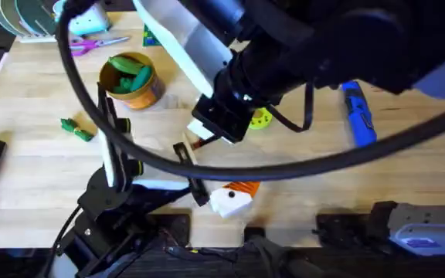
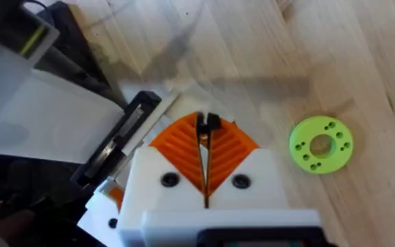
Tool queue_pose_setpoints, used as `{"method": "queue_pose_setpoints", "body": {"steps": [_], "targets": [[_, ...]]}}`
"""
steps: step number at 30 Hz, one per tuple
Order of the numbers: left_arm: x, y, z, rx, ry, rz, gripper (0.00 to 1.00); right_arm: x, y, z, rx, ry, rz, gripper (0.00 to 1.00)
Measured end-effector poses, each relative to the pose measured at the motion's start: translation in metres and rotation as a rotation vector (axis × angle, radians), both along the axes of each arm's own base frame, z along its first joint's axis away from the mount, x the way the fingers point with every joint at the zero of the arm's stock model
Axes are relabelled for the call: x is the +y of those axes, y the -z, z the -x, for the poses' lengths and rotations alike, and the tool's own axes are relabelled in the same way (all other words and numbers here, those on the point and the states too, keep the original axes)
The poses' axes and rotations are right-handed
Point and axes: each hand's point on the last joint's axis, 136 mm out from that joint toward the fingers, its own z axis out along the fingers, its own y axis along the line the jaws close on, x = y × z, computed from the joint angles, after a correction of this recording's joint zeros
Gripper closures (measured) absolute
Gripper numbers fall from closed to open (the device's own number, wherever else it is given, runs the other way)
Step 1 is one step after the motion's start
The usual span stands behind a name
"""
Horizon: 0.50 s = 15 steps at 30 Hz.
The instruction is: Pick up the gripper from the table and insert it into the empty holder that is missing its gripper. Then pick up a screw, insert it into the mounting hole, and use the screwdriver to tighten it. Finally, clean up the table by picking up the vegetable and placing it into the bucket.
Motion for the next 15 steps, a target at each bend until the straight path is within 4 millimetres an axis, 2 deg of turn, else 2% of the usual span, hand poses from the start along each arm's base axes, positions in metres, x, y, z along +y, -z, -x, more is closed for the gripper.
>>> {"method": "queue_pose_setpoints", "body": {"steps": [15], "targets": [[0.0000, 0.0000, 0.0000, 0.000, 0.000, 0.000, 0.009, -0.0013, 0.0041, 0.0001, 0.008, 0.002, 0.017, 0.994]]}}
